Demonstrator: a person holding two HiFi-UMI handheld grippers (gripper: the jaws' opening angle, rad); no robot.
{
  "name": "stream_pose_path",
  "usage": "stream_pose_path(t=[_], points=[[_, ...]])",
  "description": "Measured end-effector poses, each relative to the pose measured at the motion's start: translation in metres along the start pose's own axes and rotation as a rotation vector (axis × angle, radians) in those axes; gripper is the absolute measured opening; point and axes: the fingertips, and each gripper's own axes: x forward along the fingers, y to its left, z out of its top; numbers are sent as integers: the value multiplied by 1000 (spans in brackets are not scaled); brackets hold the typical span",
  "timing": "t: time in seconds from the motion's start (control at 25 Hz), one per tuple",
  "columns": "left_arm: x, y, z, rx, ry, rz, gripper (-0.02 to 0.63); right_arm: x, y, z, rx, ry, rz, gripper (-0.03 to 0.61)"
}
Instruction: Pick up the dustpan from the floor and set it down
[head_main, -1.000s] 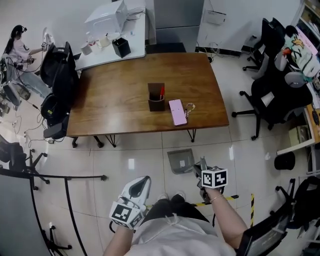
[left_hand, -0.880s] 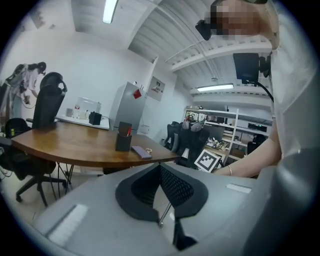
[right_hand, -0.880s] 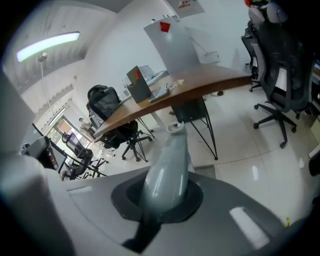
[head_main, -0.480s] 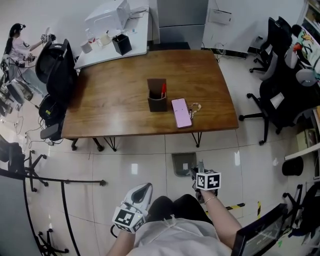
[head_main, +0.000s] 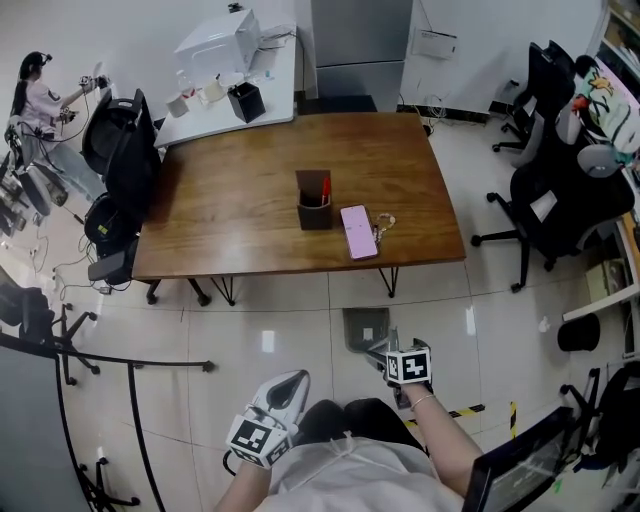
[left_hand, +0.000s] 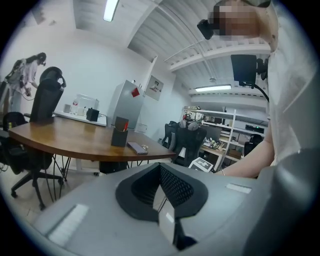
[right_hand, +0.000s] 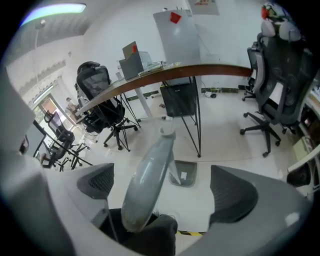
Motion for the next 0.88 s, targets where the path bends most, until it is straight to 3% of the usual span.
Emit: stream_pose_path(t=[0.16,0.24,0.36,0.44,0.48,0.68,0.88], points=[[-21,-5,19,-22,2,2,14,-47,6,18,-2,-62,-51,584],[-31,-11,34,-26,2,-11,14,-80,22,26,45,-96,-27,568],[-46,-26,54,-21,-24,-56,14,-141,52,46,28,-213,22,301],[-59,-43,72,-28,-57,-79,14,-178,67,53,-36,-322,32,49],[-65,-53,80,-27,-79,-89,14,-191,72,52,-71,-356,33,2],[-95,-106,88,24,-156,-99,14,-248,90,16,-200,-437,58,2],[-131,-154,77,58,-190,-47,14,-334,122,-11,-273,-622,149,2]])
